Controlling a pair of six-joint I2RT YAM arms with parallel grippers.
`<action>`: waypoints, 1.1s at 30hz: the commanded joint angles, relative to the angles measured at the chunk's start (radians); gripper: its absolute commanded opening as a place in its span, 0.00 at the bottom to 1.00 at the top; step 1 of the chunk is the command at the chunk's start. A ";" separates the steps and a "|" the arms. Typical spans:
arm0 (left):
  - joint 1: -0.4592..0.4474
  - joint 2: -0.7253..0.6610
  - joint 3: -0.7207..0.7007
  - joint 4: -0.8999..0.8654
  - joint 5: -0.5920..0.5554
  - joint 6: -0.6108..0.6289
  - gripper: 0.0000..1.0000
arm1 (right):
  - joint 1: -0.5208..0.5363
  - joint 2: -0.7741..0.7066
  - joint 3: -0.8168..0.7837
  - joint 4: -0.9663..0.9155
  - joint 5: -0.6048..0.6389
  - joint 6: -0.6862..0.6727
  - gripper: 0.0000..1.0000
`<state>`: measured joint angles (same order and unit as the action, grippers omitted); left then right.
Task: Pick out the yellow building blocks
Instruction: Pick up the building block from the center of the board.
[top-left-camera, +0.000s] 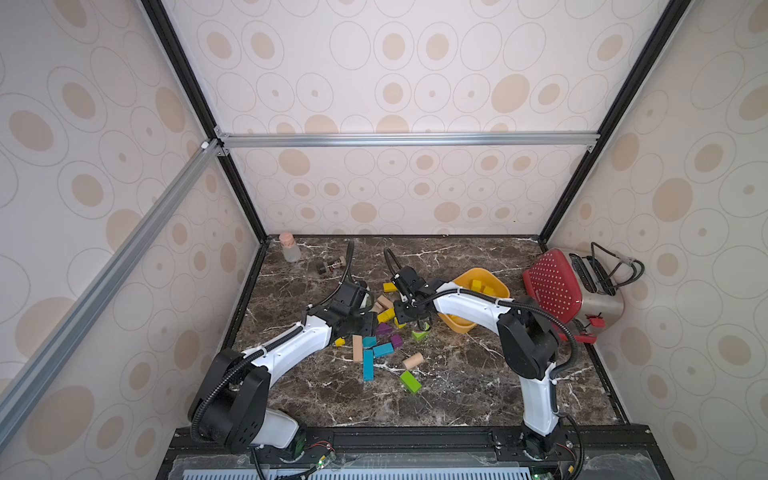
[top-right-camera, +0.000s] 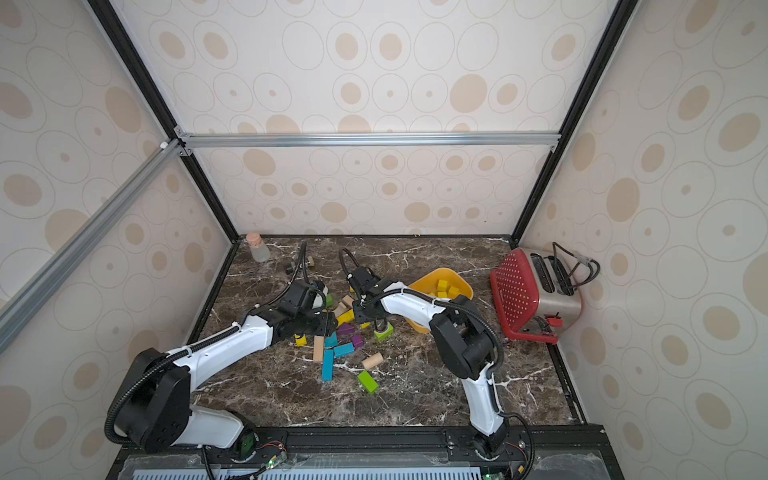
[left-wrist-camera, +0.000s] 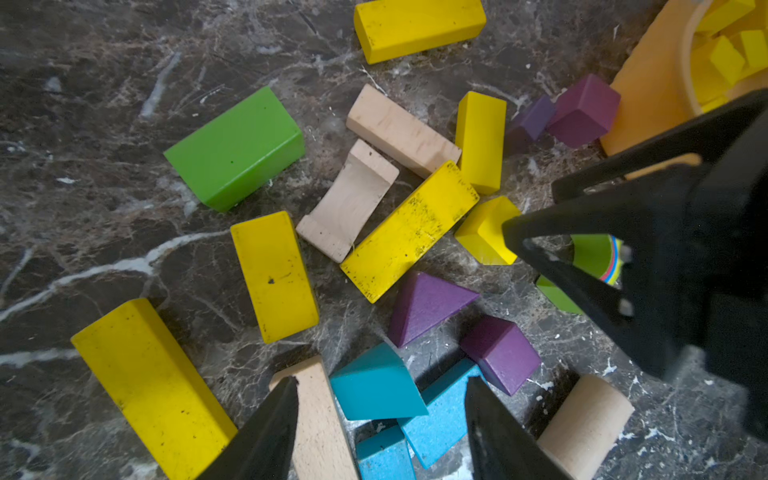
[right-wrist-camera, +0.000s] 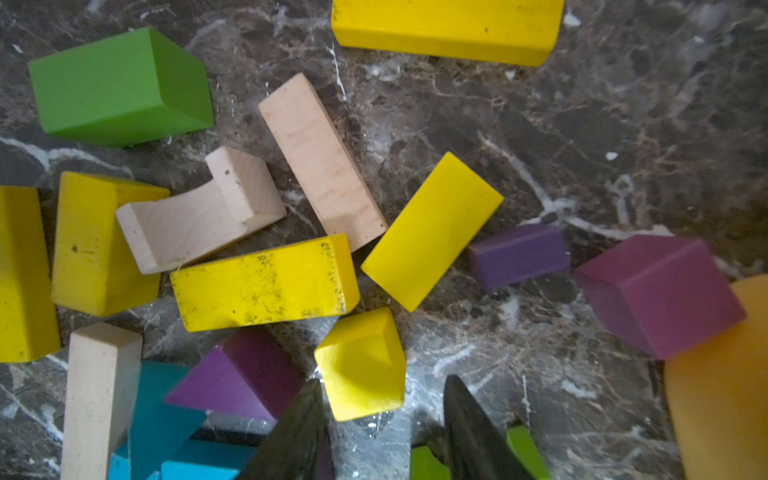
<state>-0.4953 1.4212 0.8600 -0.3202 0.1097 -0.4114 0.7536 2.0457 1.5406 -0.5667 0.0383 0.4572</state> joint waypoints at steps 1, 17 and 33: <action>0.004 0.000 0.042 0.004 -0.009 0.011 0.63 | 0.012 0.028 0.028 -0.043 -0.021 -0.020 0.48; 0.005 0.002 0.045 0.006 0.001 0.008 0.63 | 0.032 0.086 0.080 -0.109 0.012 -0.067 0.43; 0.005 -0.001 0.043 0.007 0.015 -0.001 0.63 | 0.041 0.075 0.082 -0.121 0.035 -0.077 0.30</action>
<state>-0.4953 1.4212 0.8631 -0.3191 0.1131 -0.4114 0.7845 2.1246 1.6184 -0.6582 0.0582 0.3897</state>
